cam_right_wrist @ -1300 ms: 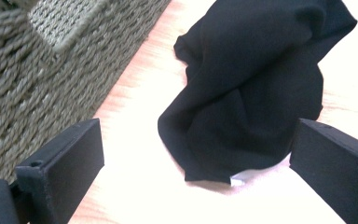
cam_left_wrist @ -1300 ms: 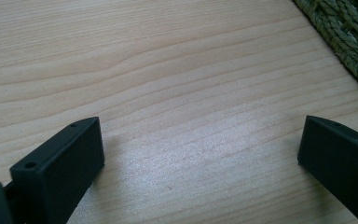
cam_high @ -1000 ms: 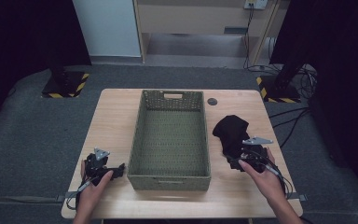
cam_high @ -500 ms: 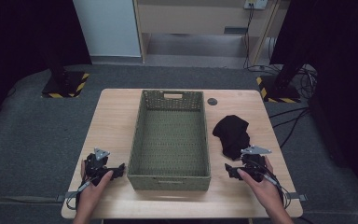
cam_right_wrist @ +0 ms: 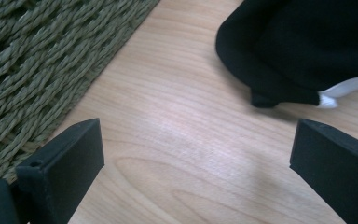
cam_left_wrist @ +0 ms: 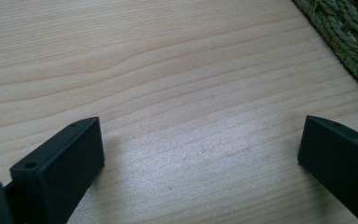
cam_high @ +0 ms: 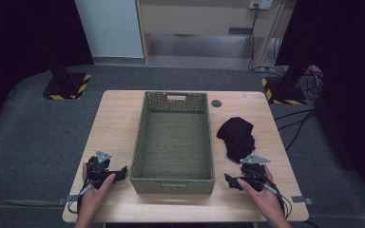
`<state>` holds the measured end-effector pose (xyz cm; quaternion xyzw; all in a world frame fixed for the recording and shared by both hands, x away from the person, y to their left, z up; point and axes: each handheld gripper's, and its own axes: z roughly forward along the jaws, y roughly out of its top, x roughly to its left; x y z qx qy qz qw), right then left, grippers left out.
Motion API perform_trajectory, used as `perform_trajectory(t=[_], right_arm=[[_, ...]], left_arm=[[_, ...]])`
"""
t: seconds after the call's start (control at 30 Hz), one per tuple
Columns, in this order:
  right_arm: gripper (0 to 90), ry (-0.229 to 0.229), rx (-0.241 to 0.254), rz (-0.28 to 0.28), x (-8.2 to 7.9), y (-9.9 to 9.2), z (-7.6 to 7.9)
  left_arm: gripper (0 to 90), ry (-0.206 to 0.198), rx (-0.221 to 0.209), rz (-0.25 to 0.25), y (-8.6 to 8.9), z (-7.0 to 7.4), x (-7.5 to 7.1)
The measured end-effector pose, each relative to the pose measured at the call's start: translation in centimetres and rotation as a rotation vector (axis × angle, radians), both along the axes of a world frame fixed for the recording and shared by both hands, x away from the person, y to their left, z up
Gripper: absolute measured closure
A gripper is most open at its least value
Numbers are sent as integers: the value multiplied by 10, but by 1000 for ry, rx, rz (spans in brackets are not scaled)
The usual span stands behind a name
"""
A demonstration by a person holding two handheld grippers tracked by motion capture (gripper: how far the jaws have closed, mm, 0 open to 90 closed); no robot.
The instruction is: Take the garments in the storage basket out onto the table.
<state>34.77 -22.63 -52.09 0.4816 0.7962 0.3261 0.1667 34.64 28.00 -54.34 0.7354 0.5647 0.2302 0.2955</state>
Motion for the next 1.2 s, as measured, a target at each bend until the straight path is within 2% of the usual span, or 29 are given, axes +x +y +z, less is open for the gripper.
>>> perform_trajectory(t=[0.17, 0.6, 0.8, 0.97, 1.2], right_arm=[[28, 12, 5, 12, -4, 5, -5], [26, 16, -5, -1, -9, 5, -17], [22, -11, -2, -11, -13, 3, -20], [12, -40, -26, -9, -13, 0, -23], [2, -48, -22, -19, -10, -4, -25]], left_arm=[[0, 0, 0, 0, 0, 0, 0], [0, 0, 0, 0, 0, 0, 0], [0, 0, 0, 0, 0, 0, 0], [0, 0, 0, 0, 0, 0, 0], [0, 0, 0, 0, 0, 0, 0]])
